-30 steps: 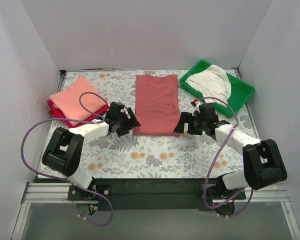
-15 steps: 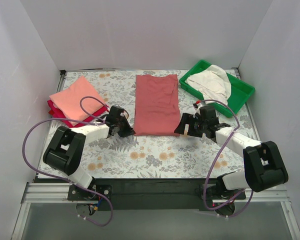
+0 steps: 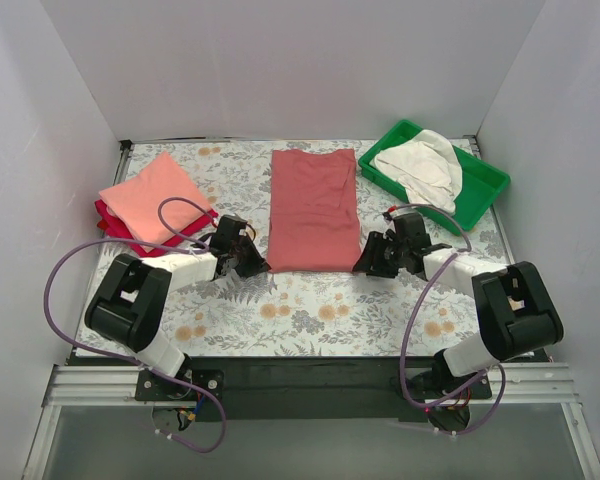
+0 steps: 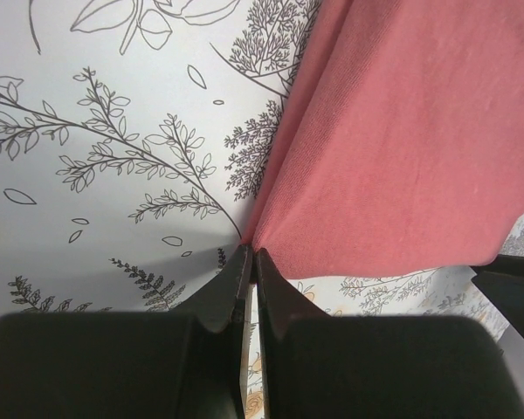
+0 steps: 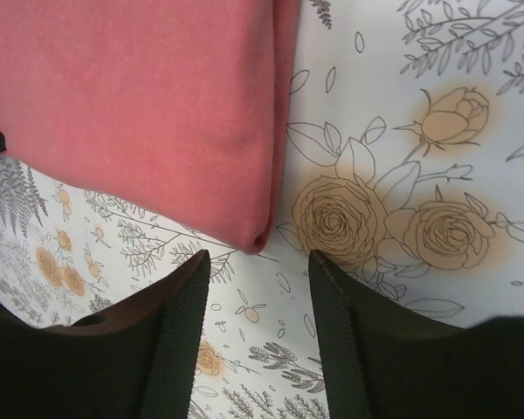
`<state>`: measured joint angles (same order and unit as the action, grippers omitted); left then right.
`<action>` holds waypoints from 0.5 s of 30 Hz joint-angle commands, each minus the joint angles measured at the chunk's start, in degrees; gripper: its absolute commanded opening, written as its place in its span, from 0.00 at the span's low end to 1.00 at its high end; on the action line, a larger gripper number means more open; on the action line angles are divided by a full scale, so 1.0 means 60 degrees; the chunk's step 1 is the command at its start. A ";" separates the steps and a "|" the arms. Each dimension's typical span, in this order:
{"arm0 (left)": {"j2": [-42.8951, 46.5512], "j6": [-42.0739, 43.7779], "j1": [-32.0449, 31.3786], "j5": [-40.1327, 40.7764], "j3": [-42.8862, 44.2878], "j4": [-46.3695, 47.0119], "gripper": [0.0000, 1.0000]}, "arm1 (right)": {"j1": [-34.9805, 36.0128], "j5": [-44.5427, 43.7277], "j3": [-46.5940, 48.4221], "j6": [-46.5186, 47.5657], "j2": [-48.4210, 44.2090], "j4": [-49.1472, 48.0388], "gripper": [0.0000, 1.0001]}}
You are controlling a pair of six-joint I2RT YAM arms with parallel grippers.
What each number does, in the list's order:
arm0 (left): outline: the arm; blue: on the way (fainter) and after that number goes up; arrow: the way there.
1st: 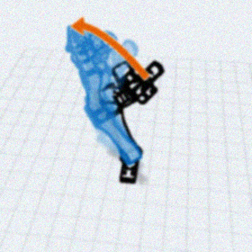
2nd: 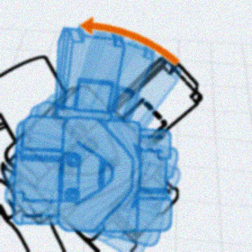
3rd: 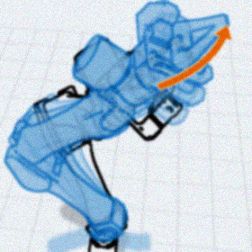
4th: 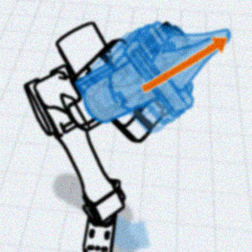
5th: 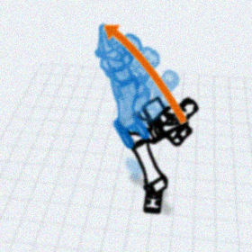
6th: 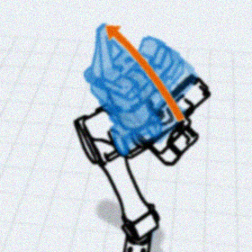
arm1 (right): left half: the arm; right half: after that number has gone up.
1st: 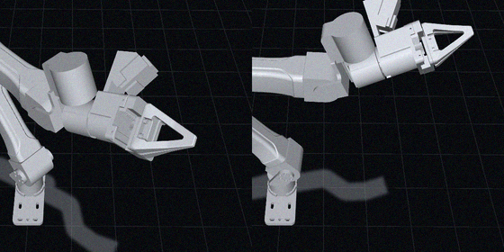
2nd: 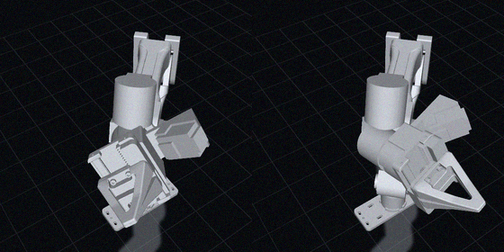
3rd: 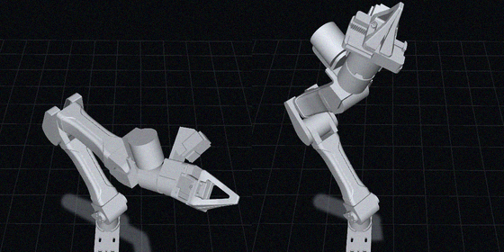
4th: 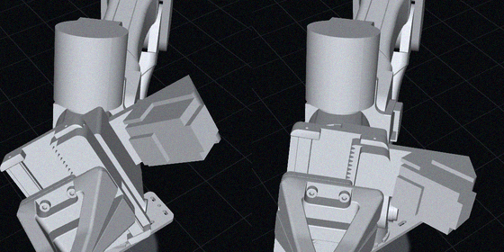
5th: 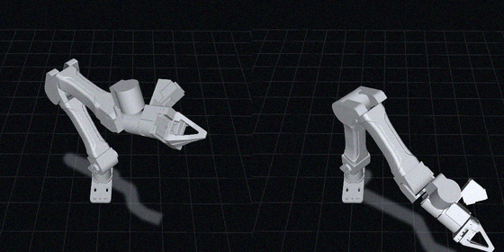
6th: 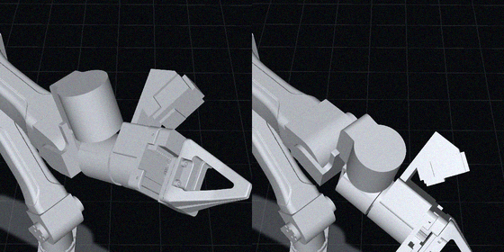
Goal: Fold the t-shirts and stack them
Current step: Fold the tshirt
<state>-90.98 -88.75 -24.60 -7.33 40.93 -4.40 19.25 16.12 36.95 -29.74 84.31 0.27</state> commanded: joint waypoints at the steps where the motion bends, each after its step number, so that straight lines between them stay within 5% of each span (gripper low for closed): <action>1: 0.0222 0.0026 -0.0046 0.0124 -0.0229 -0.0277 0.00 | 0.0015 0.0271 0.0521 -0.0010 0.0405 -0.0499 0.54; 8: 0.0339 -0.0003 -0.0031 0.0153 -0.0419 -0.0262 0.00 | 0.0015 0.0771 0.0478 -0.0083 0.1006 -0.0851 0.33; 12: 0.0616 -0.0061 -0.0045 0.0080 -0.0683 -0.0262 0.00 | 0.0044 0.0960 0.0201 -0.0039 0.0963 -0.0997 0.05; 15: 0.1041 -0.0134 -0.0118 -0.0023 -0.1077 -0.0291 0.00 | 0.0059 0.1107 -0.0296 0.0034 0.0496 -0.0998 0.01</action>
<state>-88.12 -89.47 -24.67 -7.51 37.41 -2.96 19.25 20.91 37.91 -30.02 89.91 -4.29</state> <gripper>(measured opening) 0.014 0.029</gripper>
